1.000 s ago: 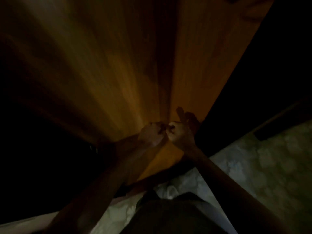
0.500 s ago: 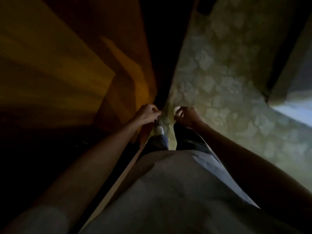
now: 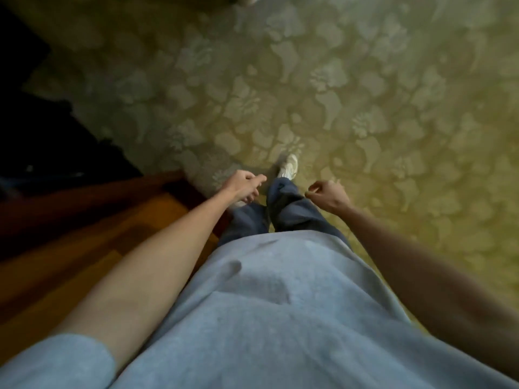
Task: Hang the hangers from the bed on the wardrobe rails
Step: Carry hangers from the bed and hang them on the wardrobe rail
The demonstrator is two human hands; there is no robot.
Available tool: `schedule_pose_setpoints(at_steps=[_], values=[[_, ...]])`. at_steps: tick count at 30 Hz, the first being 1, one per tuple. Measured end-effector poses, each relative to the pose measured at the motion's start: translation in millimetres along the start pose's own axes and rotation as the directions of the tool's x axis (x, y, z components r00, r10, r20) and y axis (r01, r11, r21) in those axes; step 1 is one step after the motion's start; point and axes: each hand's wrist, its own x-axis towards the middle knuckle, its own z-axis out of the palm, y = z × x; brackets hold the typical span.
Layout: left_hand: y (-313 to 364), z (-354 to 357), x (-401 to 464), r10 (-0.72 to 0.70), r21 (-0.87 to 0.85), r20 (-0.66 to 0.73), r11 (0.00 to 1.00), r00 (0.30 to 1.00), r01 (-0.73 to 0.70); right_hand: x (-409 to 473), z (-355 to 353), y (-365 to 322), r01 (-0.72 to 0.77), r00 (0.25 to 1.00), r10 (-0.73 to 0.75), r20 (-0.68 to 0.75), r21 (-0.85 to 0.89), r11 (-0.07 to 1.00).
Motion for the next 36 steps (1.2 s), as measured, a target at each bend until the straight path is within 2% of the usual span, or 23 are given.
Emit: schedule_pose_setpoints(at_steps=[5,10,13,18,21,25,28,31,36], values=[[104.3,25.8,35.9,0.036,0.220,0.070,0.974,0.997,-0.051,2.9,-23.8,73.9,-0.185,0.982,0.191,0.000,0.253,0.950],[180.8,30.9,65.3,0.067,0.367,0.034,0.927,0.997,-0.075,26.4,-69.3,103.6,-0.228,0.969,0.247,-0.005,0.371,0.900],[210.3,13.7,82.7,0.074,0.397,-0.036,0.916,0.997,-0.054,60.8,-117.6,90.5,-0.152,0.980,0.189,-0.054,0.401,0.904],[247.5,-35.6,114.7,0.035,0.373,-0.142,0.928,0.989,0.021,132.0,-232.2,28.7,0.045,0.982,0.036,-0.186,0.412,0.910],[263.4,-65.6,139.5,-0.020,0.363,-0.160,0.929,0.987,0.077,178.1,-302.7,-12.0,0.144,0.971,-0.060,-0.232,0.363,0.921],[307.1,-97.0,179.8,-0.099,0.372,-0.152,0.916,0.983,0.149,237.8,-389.5,-49.8,0.191,0.967,-0.130,-0.219,0.285,0.939],[364.2,-109.2,214.9,-0.132,0.337,-0.174,0.923,0.976,0.184,271.2,-448.2,-55.1,0.135,0.981,-0.087,-0.175,0.281,0.950],[448.1,-112.1,253.9,-0.120,0.322,-0.142,0.933,0.982,0.161,292.9,-508.8,-45.1,0.057,0.990,-0.019,-0.137,0.284,0.957],[621.1,-90.9,304.1,0.056,0.360,-0.034,0.932,0.998,-0.040,312.4,-591.7,-1.8,-0.082,0.979,0.142,-0.149,0.349,0.934]])
